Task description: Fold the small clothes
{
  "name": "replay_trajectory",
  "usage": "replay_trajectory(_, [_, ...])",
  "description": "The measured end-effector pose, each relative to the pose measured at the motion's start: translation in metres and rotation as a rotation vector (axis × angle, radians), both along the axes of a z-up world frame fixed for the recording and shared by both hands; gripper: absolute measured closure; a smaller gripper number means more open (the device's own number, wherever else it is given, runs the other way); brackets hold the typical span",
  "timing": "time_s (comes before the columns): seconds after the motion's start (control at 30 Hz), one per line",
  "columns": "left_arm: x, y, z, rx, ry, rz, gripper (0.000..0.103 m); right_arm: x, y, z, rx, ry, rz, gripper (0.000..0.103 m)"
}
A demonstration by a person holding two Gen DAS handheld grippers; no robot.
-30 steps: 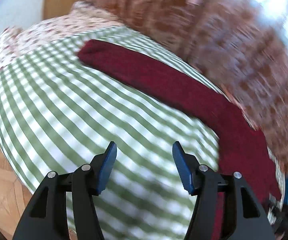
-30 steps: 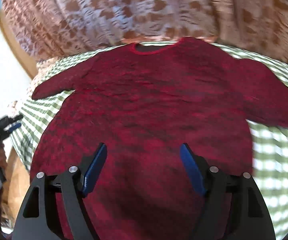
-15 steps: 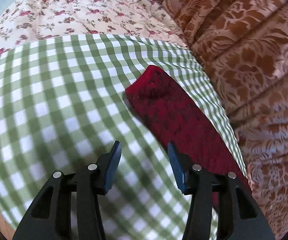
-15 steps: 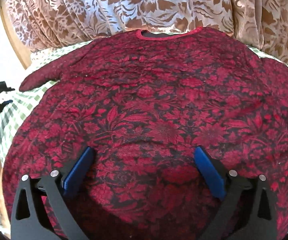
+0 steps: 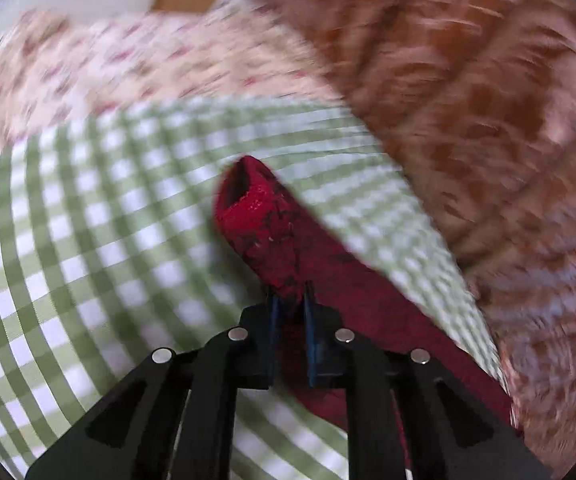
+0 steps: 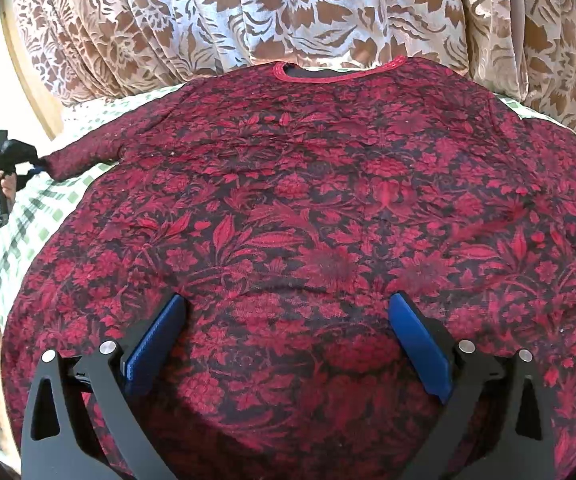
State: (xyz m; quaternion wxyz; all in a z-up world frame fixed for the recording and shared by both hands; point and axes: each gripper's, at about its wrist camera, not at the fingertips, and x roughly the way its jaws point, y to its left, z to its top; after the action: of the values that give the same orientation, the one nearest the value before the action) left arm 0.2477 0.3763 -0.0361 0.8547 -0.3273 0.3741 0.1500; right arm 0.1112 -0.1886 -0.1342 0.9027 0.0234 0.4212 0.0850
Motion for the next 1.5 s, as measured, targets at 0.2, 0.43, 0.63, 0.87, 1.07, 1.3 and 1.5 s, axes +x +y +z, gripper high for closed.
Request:
replay_trajectory(0.2, [-0.014,-0.107,0.068,0.15,-0.159,-0.259,0.093,0.0,0.0,0.0,0.003,-0.01,-0.002,0.003])
replay_trajectory(0.43, [-0.026,-0.247,0.076,0.203,-0.192,-0.545,0.093,0.0,-0.001,0.0,0.021,-0.019,-0.002,0.003])
replay_trajectory(0.63, [-0.03,-0.339,0.032,0.196,-0.084,-0.715,0.084,0.0,-0.003,0.001,0.046,-0.027,0.001,0.003])
replay_trajectory(0.87, [-0.057,-0.358,0.012,0.198,-0.049,-0.711,0.063,-0.002,-0.004,0.0,0.073,-0.028,0.002,0.003])
replay_trajectory(1.07, [-0.11,-0.338,0.012,0.185,-0.126,-0.665,0.033,0.012,-0.011,0.018,0.165,0.028,0.005,0.012])
replay_trajectory(1.3, [-0.148,-0.338,-0.027,0.168,-0.069,-0.687,0.049,0.073,0.017,0.036,0.449,0.089,0.059,0.035])
replay_trajectory(1.5, [-0.149,-0.337,-0.044,0.187,-0.053,-0.692,0.048,0.144,0.08,0.019,0.427,0.166,0.095,0.047])
